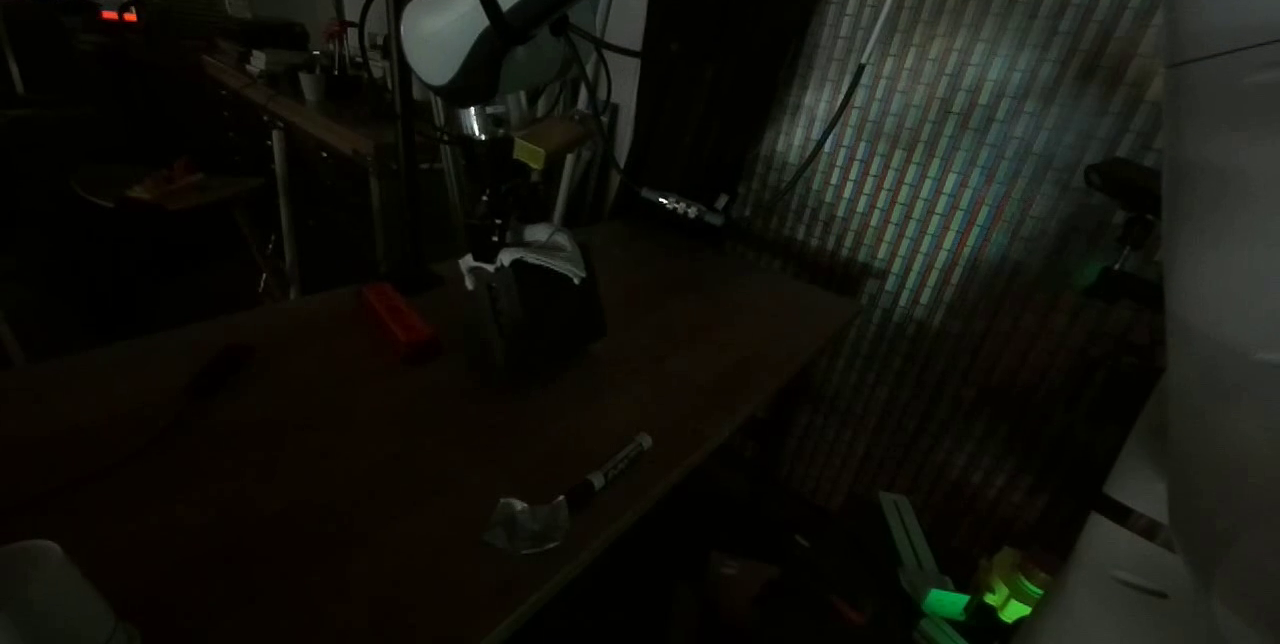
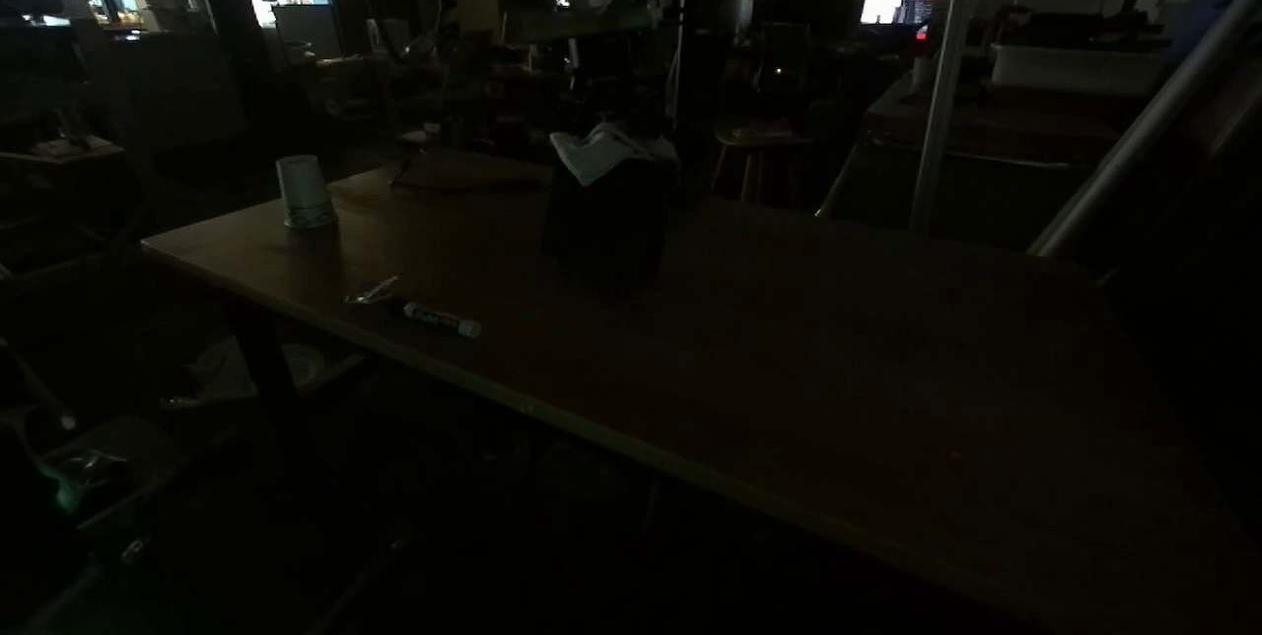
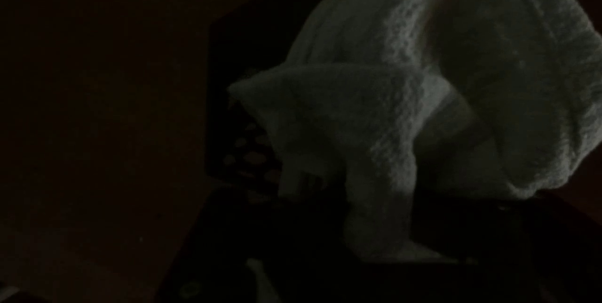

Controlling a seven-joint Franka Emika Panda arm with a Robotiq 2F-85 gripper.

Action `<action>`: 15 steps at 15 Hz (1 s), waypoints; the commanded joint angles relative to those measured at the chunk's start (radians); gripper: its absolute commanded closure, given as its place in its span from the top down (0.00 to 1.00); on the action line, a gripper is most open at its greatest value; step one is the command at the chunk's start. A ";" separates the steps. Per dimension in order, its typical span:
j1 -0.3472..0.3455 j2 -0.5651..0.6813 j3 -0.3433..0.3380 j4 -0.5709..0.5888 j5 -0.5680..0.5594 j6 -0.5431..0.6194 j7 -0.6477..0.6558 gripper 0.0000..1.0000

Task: Shove the cloth in the box

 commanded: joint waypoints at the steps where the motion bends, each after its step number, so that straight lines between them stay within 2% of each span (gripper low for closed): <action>1: -0.014 0.009 0.007 0.003 -0.007 0.035 -0.058 0.04; 6: -0.010 -0.025 0.008 -0.041 0.011 0.033 -0.031 0.04; 12: 0.021 -0.084 -0.009 -0.114 -0.045 0.053 0.119 0.04; 15: 0.022 -0.106 -0.005 -0.143 -0.048 0.053 0.154 0.04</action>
